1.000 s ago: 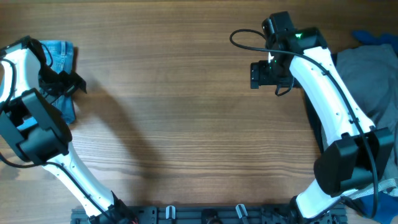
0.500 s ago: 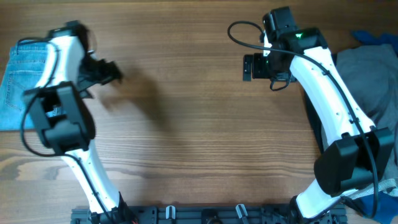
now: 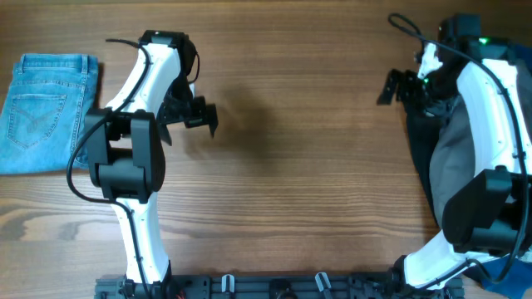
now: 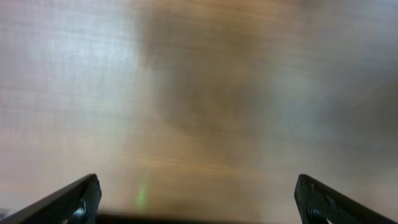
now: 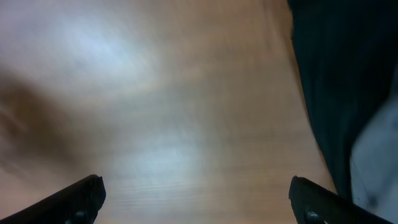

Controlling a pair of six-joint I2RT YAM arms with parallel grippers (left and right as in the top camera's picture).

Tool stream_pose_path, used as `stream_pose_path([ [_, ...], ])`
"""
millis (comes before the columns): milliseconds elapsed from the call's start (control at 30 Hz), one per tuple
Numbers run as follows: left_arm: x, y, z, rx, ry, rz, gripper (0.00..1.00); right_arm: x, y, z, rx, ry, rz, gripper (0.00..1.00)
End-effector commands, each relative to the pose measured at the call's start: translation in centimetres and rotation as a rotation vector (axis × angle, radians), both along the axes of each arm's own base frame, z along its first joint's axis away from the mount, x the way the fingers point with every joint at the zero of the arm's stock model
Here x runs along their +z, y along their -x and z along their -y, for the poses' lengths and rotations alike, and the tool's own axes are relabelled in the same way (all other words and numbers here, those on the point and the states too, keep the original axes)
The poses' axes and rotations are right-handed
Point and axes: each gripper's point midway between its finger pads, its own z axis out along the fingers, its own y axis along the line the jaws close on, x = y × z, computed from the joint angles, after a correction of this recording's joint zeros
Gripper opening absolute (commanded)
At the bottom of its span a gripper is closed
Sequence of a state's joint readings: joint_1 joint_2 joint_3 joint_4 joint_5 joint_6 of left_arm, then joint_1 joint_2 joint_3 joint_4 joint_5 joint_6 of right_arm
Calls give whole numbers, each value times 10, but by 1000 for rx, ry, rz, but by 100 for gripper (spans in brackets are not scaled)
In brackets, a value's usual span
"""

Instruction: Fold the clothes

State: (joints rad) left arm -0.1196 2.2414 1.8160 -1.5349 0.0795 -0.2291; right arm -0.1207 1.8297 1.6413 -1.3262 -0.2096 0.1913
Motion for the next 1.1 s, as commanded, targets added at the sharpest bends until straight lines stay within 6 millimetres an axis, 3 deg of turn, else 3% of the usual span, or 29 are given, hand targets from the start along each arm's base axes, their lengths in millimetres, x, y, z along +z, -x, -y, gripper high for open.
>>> stream_pose_path([
  [0, 4, 16, 1, 7, 22, -84, 100, -10, 22, -2, 50, 11, -101, 100],
  [267, 20, 39, 0, 4, 13, -157, 100, 8, 55, -6, 105, -1, -160, 100],
  [467, 36, 54, 1, -7, 24, -63, 100, 34, 64, -10, 116, 20, 53, 100],
  [767, 86, 62, 18, -57, 106, 505, 100, 61, 89, -12, 65, 84, 480, 100],
  [833, 120, 65, 26, -106, 131, 764, 100, 63, 105, -10, 56, 122, 608, 100],
  [967, 170, 72, 23, -132, 125, 1103, 100, 60, 129, -12, -3, 118, 705, 100],
  [1067, 201, 73, 23, -119, 158, 1245, 100, 57, 137, -13, -113, 68, 698, 100],
])
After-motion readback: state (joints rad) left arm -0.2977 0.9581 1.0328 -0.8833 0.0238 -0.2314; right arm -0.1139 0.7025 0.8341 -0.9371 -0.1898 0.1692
